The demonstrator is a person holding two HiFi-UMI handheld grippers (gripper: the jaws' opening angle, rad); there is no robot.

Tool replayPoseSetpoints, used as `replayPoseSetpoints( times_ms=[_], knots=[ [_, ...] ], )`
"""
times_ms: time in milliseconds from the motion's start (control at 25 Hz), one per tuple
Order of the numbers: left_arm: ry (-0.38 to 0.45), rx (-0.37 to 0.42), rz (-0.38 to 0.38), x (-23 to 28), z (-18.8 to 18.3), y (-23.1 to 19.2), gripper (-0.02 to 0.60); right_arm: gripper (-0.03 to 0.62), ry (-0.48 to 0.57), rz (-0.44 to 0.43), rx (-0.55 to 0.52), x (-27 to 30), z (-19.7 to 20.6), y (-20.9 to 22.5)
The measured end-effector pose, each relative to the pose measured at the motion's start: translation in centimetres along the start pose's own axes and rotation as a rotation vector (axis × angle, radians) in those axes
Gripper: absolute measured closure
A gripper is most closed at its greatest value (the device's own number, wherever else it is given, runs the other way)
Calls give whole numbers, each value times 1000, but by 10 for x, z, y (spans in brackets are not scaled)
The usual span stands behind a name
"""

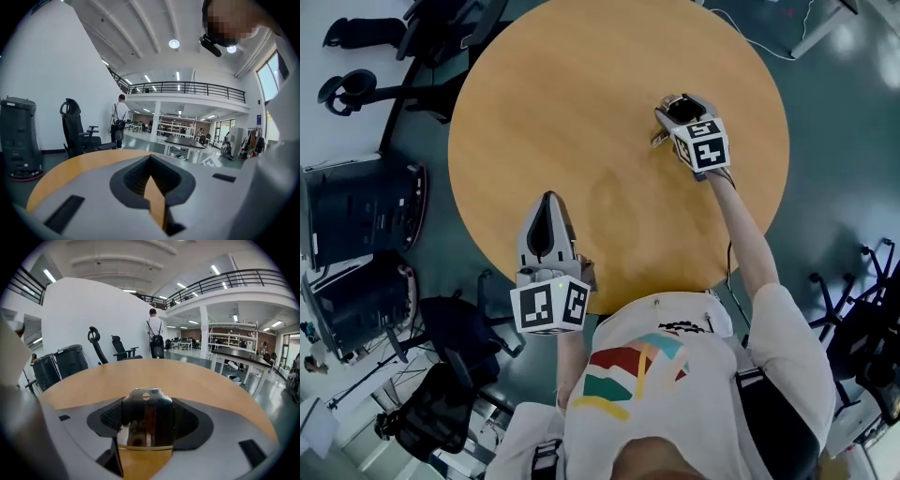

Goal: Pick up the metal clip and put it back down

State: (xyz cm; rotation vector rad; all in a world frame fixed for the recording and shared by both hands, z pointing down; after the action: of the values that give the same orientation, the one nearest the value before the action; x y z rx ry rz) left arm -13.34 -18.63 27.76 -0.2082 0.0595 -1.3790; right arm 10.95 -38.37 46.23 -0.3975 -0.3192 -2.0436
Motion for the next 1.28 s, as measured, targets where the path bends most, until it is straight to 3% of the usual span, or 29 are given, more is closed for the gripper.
replayPoseSetpoints(
  times_ms=[440, 760, 960, 1160, 1280],
  knots=[
    [-46, -54, -8, 33, 18, -6, 538, 289, -121, 21, -39, 20, 38, 23],
    [-52, -68, -24, 34, 27, -15, 538, 287, -112, 64, -105, 26, 45, 19],
    [-44, -67, -27, 30, 20, -16, 538, 287, -73, 76, -158, 21, 26, 16],
    [-19, -62, -27, 23, 15, -17, 538, 287, 100, 78, -208, -9, -34, 13],
    [9, -62, -24, 16, 11, -19, 538, 288, 169, 2, -187, -31, -65, 1]
  ],
)
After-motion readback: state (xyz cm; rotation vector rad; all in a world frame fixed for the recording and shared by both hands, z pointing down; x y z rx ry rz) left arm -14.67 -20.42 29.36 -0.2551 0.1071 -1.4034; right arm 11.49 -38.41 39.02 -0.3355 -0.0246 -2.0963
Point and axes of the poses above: the fingertips, and each gripper's own axes: x forward along the fingers, y to its right, z out of its underside, the point moved 5 cm from there along -x, backward along the fingers, and after that the axes turned 8 degrees about y, right-handed, at the moved point
